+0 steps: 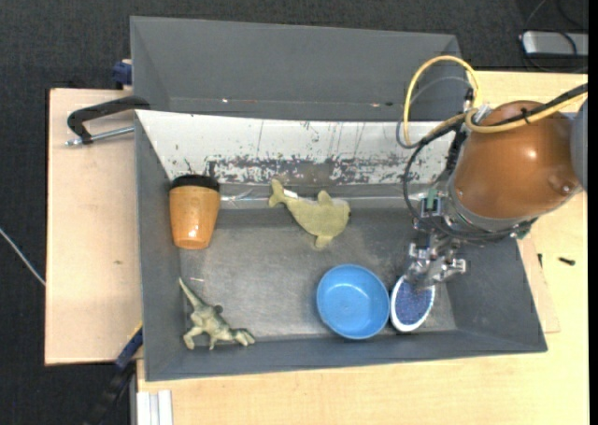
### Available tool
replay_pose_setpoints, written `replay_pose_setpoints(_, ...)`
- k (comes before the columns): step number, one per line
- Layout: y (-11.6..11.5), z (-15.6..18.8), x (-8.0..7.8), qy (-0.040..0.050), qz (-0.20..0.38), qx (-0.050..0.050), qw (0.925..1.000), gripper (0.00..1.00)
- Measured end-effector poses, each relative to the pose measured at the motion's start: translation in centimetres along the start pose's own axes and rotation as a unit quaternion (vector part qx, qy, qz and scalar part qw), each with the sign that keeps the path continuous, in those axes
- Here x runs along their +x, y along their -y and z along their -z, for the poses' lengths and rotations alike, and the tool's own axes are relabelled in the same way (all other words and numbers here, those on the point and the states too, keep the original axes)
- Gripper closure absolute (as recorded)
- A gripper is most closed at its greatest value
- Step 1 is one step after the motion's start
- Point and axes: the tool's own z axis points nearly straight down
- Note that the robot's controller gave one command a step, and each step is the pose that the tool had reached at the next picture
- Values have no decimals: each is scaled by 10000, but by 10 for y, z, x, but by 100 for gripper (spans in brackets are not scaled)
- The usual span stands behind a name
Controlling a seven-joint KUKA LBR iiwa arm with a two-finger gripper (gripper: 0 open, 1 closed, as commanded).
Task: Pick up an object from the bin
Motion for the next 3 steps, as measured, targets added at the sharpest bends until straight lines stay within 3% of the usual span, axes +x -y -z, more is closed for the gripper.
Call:
replay_pose_setpoints(1, -1, -1, 0, -1, -1, -11, 10000, 0)
replay_pose_setpoints(2, -2, -41, -12, -74, 2746, -16, 9615, 0)
replay_pose_setpoints(3, -1, -40, -13, -65, 2743, -3, 9616, 100)
